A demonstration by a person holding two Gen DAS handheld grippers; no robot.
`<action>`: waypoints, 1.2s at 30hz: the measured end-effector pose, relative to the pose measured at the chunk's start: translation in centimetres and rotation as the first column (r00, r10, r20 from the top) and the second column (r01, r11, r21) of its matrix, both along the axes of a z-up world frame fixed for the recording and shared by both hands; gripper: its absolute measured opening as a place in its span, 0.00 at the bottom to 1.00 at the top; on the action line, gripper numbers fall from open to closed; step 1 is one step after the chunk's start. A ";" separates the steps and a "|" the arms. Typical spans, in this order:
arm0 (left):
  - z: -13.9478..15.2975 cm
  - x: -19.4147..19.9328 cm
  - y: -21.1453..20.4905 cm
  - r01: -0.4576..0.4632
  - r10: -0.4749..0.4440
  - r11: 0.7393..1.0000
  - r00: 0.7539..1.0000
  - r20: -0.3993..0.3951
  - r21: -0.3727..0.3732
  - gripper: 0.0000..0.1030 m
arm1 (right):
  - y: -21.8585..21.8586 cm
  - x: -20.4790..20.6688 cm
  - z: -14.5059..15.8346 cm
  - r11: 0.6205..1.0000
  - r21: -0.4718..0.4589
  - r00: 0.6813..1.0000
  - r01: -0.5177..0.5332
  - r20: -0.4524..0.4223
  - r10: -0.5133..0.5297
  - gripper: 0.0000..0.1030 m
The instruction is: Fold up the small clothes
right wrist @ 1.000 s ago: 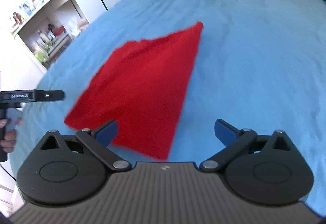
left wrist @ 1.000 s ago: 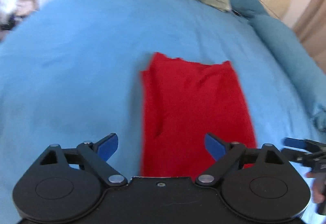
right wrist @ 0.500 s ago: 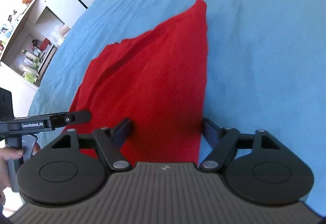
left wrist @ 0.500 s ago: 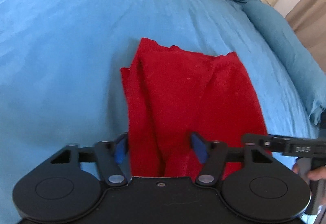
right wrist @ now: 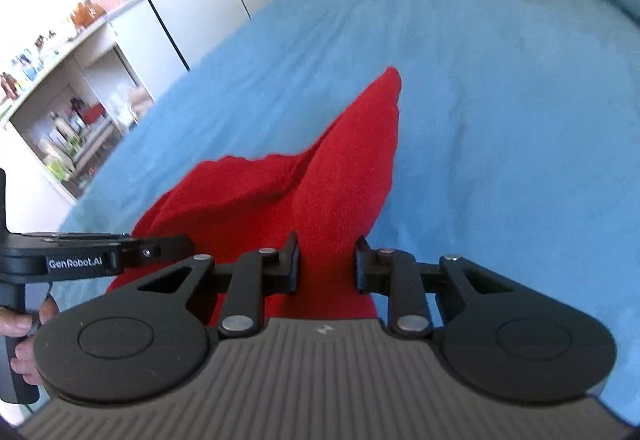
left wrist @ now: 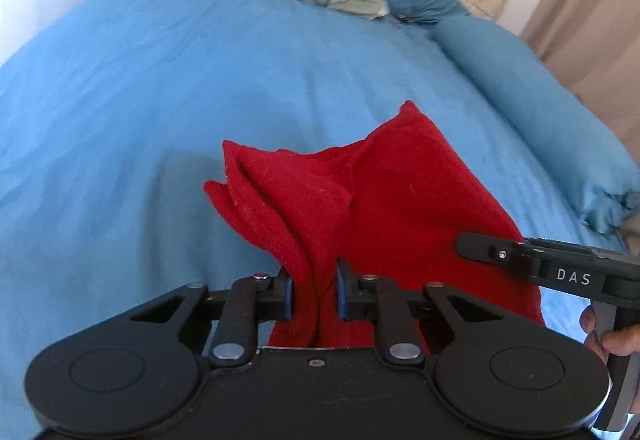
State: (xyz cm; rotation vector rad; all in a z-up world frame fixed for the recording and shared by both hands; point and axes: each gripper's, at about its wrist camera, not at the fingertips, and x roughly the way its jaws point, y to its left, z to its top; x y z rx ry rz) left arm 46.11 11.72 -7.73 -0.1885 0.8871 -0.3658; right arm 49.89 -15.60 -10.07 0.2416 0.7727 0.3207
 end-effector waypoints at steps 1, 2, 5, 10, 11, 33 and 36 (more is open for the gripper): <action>0.6 -1.1 -0.5 0.005 -0.005 1.000 1.000 0.008 -0.015 0.21 | -1.0 -1.5 0.7 1.000 0.001 1.000 0.006 0.000 -0.006 0.39; 1.0 -2.2 -1.2 0.012 -0.012 1.000 1.000 0.014 -0.024 0.21 | -1.9 -2.8 1.1 1.000 -0.007 1.000 0.008 0.002 -0.008 0.39; 1.3 -5.7 -3.8 0.038 -0.038 0.999 0.999 0.007 -0.016 0.21 | -4.5 -7.2 1.8 0.999 -0.042 1.000 0.007 -0.008 -0.008 0.39; -2.5 -10.0 -8.0 0.046 -0.045 0.999 0.996 -0.074 0.016 0.23 | -9.1 -13.0 -1.2 0.997 -0.046 0.996 0.057 -0.071 -0.060 0.39; -3.5 -10.5 -8.4 0.032 -0.030 0.999 0.996 -0.084 0.024 0.23 | -9.8 -13.7 -2.2 0.997 -0.044 0.994 0.064 -0.086 -0.068 0.39; -8.5 -14.6 -8.3 -0.126 0.084 0.959 0.982 0.171 0.254 0.91 | -14.5 -16.9 -8.7 0.981 -0.054 0.982 0.187 0.010 -0.187 1.00; -8.2 -15.0 -7.8 -0.160 0.121 0.960 0.977 0.174 0.231 0.91 | -14.7 -17.8 -9.0 0.979 -0.033 0.979 0.199 0.041 -0.198 1.00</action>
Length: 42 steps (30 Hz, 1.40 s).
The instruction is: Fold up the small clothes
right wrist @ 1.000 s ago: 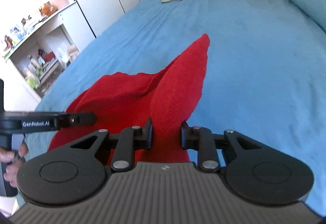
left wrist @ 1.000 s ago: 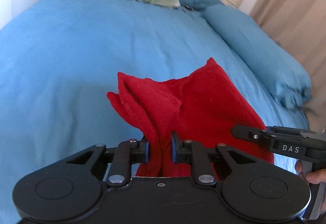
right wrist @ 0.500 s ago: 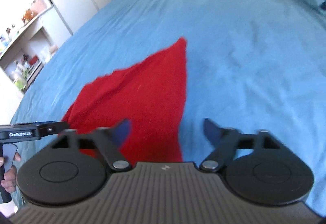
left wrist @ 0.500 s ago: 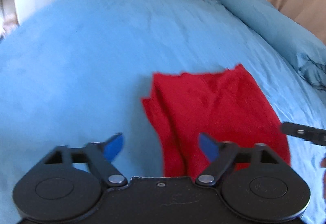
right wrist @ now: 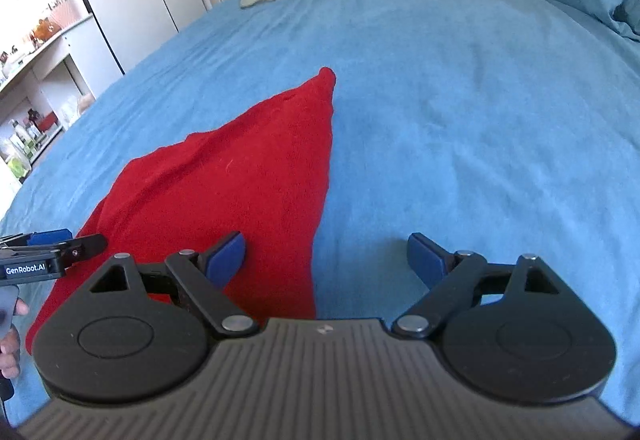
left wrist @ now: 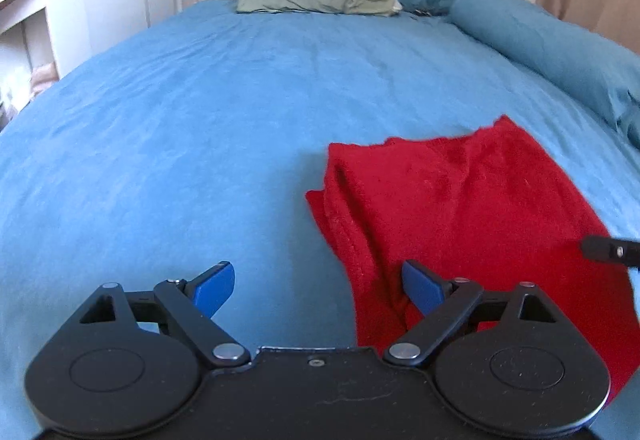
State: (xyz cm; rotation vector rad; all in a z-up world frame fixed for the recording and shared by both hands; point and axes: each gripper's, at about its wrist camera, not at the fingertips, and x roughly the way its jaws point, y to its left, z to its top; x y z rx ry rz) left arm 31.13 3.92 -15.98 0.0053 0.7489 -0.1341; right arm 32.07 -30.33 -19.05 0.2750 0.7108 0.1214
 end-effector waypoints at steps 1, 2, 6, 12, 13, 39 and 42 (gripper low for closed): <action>0.5 -0.3 0.2 -0.015 0.015 1.000 1.000 0.005 -0.002 0.90 | 0.0 -0.4 0.4 1.000 0.005 1.000 0.007 0.011 -0.007 1.00; 1.5 -1.0 0.3 -0.034 0.034 0.999 0.999 0.021 0.005 0.89 | 0.0 -1.0 1.2 1.000 0.006 1.000 0.009 0.026 -0.009 1.00; 7.0 -5.1 0.8 -0.057 0.057 0.998 0.994 0.095 0.000 0.90 | 0.5 -5.2 6.8 0.999 -0.036 0.994 -0.026 0.107 0.029 1.00; 16.8 -13.4 1.4 -0.092 0.106 0.992 0.980 0.169 -0.090 1.00 | 1.8 -13.1 16.0 0.993 -0.108 0.986 -0.057 0.150 0.073 1.00; 18.1 -14.6 1.4 -0.080 0.099 0.991 0.978 0.182 -0.109 1.00 | 2.0 -14.4 17.3 0.992 -0.116 0.984 -0.055 0.161 0.073 1.00; 19.2 -31.5 -3.6 -0.078 0.062 0.989 0.990 0.123 0.128 1.00 | 4.4 -32.2 19.5 0.963 -0.264 0.998 0.051 -0.029 -0.060 1.00; 19.2 -31.7 -3.8 -0.076 0.061 0.990 0.990 0.125 0.119 1.00 | 4.4 -32.2 19.3 0.963 -0.262 0.997 0.058 -0.034 -0.069 1.00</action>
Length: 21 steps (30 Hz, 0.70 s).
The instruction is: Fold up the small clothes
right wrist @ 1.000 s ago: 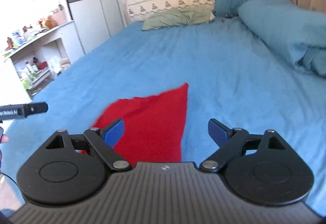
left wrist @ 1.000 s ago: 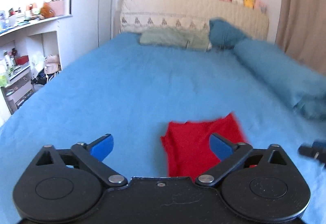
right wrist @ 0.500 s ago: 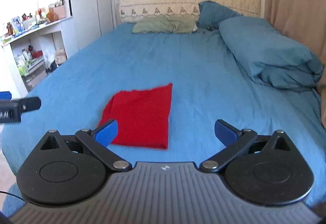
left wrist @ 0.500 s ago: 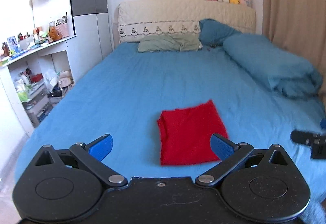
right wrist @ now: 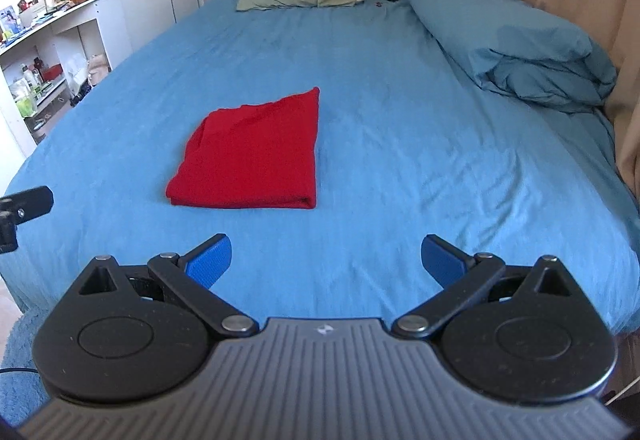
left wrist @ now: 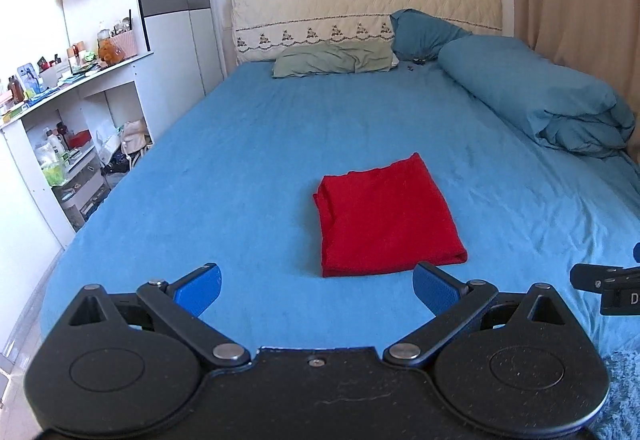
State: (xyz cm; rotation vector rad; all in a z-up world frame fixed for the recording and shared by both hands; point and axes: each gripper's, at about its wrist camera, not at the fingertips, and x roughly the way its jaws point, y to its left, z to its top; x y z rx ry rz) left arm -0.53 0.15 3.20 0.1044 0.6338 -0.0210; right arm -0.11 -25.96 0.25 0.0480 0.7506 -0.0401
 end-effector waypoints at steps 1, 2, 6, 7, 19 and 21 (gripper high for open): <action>0.0 0.0 0.0 0.001 -0.001 1.000 1.000 0.000 0.000 1.00 | 0.0 0.1 0.0 1.000 0.002 1.000 0.004 0.000 -0.004 1.00; 0.0 0.0 -0.1 0.002 -0.002 1.000 1.000 0.001 0.002 1.00 | 0.1 0.0 0.1 1.000 0.003 1.000 0.008 0.001 -0.008 1.00; -0.1 0.0 -0.5 0.002 -0.002 1.000 1.000 0.002 0.005 1.00 | -0.1 0.2 0.2 1.000 -0.003 1.000 0.012 -0.002 -0.012 1.00; -0.1 0.0 -0.4 0.003 -0.003 1.000 1.000 0.003 0.002 1.00 | -0.1 0.3 0.1 1.000 -0.004 1.000 0.012 -0.002 -0.012 1.00; -0.1 0.0 -0.4 0.000 0.000 1.000 1.000 0.003 -0.002 1.00 | -0.2 0.4 0.1 1.000 -0.009 1.000 0.012 -0.004 -0.012 1.00; -0.1 0.0 -0.3 -0.001 0.001 1.000 1.000 0.002 -0.001 1.00 | -0.1 0.4 0.0 1.000 -0.008 1.000 0.012 -0.005 -0.012 1.00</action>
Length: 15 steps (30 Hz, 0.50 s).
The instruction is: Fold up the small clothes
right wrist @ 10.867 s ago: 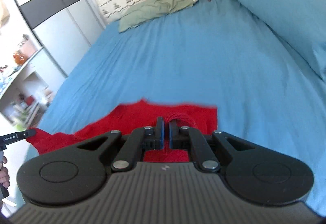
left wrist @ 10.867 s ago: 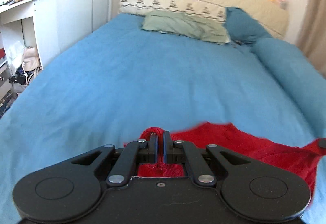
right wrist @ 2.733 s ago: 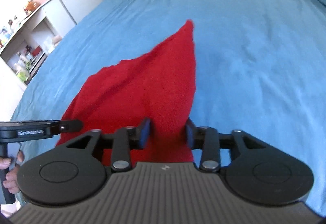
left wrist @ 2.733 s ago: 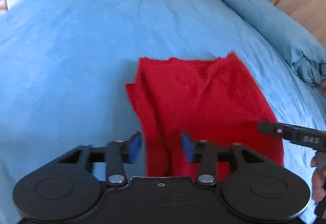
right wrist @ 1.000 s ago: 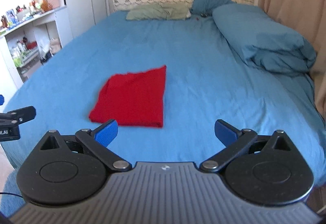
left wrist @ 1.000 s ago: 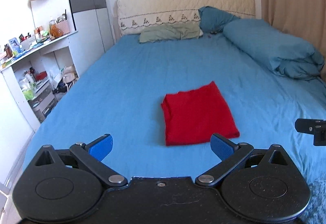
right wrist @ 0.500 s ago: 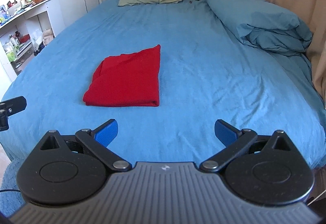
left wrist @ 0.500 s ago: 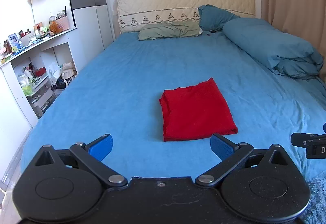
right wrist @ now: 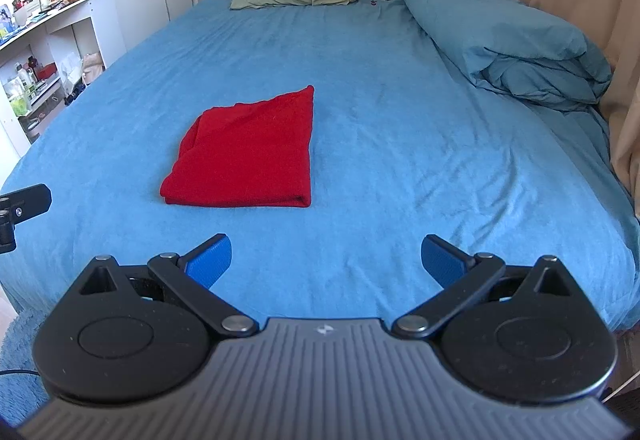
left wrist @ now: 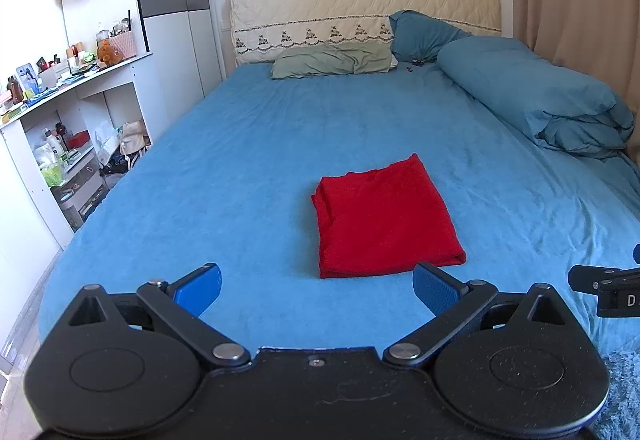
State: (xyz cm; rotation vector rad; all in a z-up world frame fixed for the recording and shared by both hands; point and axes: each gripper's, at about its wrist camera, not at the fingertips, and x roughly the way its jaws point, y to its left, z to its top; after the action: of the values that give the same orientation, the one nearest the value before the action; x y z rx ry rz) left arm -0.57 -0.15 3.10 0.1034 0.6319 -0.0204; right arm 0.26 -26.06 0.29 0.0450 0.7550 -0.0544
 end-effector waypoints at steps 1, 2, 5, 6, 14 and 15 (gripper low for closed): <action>0.0 0.0 0.0 -0.001 0.001 1.000 1.000 0.000 0.000 1.00 | 0.1 0.0 0.0 1.000 -0.001 1.000 0.002 0.001 -0.002 1.00; 0.0 0.0 0.0 -0.002 0.002 1.000 1.000 -0.001 0.000 1.00 | 0.1 0.0 0.0 1.000 -0.001 1.000 0.001 0.001 -0.001 1.00; 0.1 0.0 -0.1 -0.006 0.006 1.000 1.000 0.000 -0.004 1.00 | 0.2 0.0 0.0 1.000 -0.003 1.000 0.002 -0.001 -0.002 1.00; 0.1 0.0 -0.1 -0.007 0.007 1.000 1.000 0.000 -0.005 1.00 | 0.3 -0.1 -0.1 1.000 -0.003 1.000 0.001 -0.001 -0.001 1.00; 0.1 0.0 -0.1 -0.008 0.008 1.000 1.000 -0.001 -0.005 1.00 | -0.5 0.4 -0.1 1.000 -0.004 1.000 -0.014 -0.005 0.014 1.00; 0.0 0.0 -0.1 -0.008 0.008 1.000 1.000 -0.001 -0.005 1.00 | -0.5 0.5 -0.1 1.000 -0.006 1.000 -0.014 -0.005 0.014 1.00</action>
State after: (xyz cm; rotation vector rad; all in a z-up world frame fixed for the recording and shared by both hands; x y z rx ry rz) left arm -0.53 -0.23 3.15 0.0963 0.6328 -0.0141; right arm 0.72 -26.59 0.21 0.0338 0.7599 -0.0435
